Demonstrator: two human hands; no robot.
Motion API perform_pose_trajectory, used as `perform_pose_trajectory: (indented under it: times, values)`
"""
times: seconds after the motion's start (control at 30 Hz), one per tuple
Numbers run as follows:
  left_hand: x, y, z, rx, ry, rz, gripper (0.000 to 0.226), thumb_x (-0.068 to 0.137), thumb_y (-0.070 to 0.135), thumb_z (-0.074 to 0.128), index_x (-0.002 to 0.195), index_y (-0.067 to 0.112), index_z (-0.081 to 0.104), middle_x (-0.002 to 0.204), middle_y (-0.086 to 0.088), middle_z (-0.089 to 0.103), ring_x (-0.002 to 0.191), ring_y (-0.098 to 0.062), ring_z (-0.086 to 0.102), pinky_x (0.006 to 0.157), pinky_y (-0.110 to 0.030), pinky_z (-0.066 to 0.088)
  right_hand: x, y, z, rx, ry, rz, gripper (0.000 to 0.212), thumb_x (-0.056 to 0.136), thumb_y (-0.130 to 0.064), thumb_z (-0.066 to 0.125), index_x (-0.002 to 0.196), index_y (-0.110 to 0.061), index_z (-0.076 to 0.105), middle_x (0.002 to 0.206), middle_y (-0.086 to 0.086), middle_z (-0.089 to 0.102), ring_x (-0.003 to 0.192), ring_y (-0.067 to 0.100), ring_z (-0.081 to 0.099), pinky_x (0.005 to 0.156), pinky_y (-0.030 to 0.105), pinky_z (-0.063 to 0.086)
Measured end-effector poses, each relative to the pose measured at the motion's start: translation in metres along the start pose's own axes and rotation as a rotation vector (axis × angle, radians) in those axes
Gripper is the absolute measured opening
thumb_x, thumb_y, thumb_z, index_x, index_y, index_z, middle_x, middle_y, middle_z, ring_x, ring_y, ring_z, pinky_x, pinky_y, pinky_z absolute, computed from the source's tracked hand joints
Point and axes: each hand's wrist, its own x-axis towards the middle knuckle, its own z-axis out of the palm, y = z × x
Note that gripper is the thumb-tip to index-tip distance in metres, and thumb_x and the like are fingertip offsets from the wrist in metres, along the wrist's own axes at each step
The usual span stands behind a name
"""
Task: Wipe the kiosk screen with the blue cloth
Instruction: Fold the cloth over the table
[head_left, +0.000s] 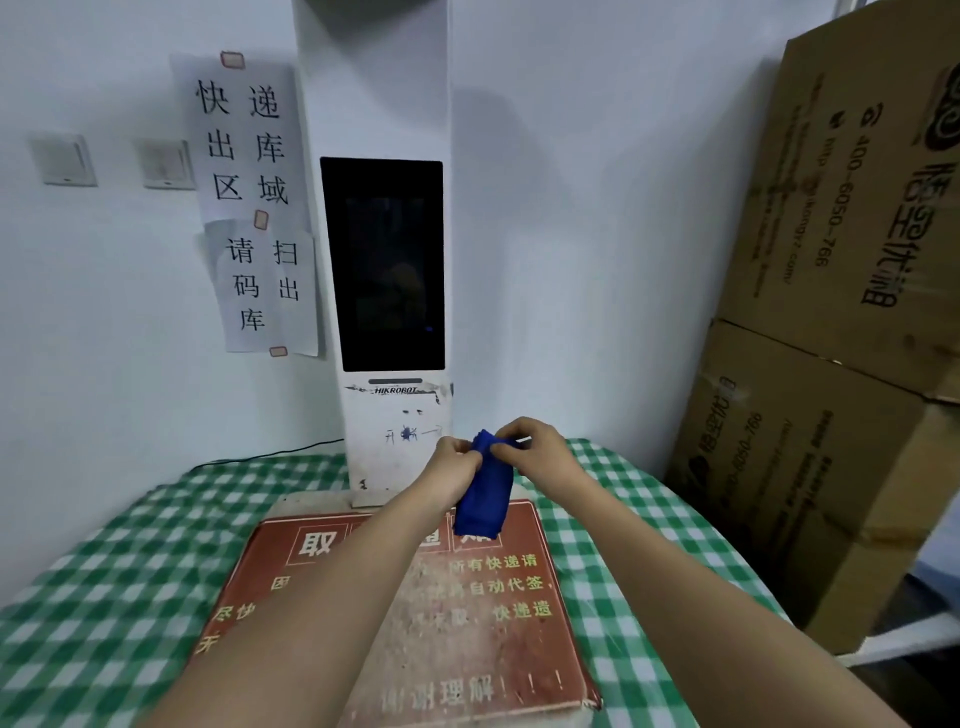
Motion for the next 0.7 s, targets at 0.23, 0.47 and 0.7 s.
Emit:
perform_pose_trajectory:
  times: [0.23, 0.47, 0.7]
  values:
    - [0.016, -0.006, 0.000, 0.114, -0.054, 0.115, 0.070, 0.086, 0.016, 0.057, 0.146, 0.031, 0.025, 0.133, -0.001, 0.036, 0.110, -0.022, 0.048, 0.083, -0.029, 0.039, 0.000, -0.003, -0.003, 0.072, 0.006, -0.022, 0.002, 0.083, -0.011, 0.062, 0.083, -0.013, 0.062, 0.097, 0.001, 0.061, 0.093, 0.014, 0.058, 0.080, 0.024, 0.045]
    - [0.051, -0.013, -0.014, 0.184, -0.120, 0.129, 0.013, 0.087, 0.010, 0.058, 0.098, 0.008, 0.051, 0.090, -0.006, 0.057, 0.081, -0.018, 0.053, 0.063, -0.022, 0.039, 0.025, 0.005, 0.009, 0.017, 0.023, 0.033, 0.008, 0.083, -0.014, 0.062, 0.077, -0.017, 0.057, 0.078, -0.001, 0.063, 0.074, 0.012, 0.056, 0.064, 0.022, 0.041]
    - [0.075, -0.017, -0.011, 0.139, -0.200, 0.069, 0.016, 0.086, 0.018, 0.058, 0.100, 0.013, 0.057, 0.094, -0.008, 0.066, 0.079, -0.021, 0.062, 0.065, -0.028, 0.048, 0.038, 0.031, 0.004, 0.225, -0.063, 0.316, 0.044, 0.092, -0.045, 0.052, 0.102, -0.004, 0.063, 0.094, 0.009, 0.066, 0.083, 0.021, 0.062, 0.076, 0.030, 0.048]
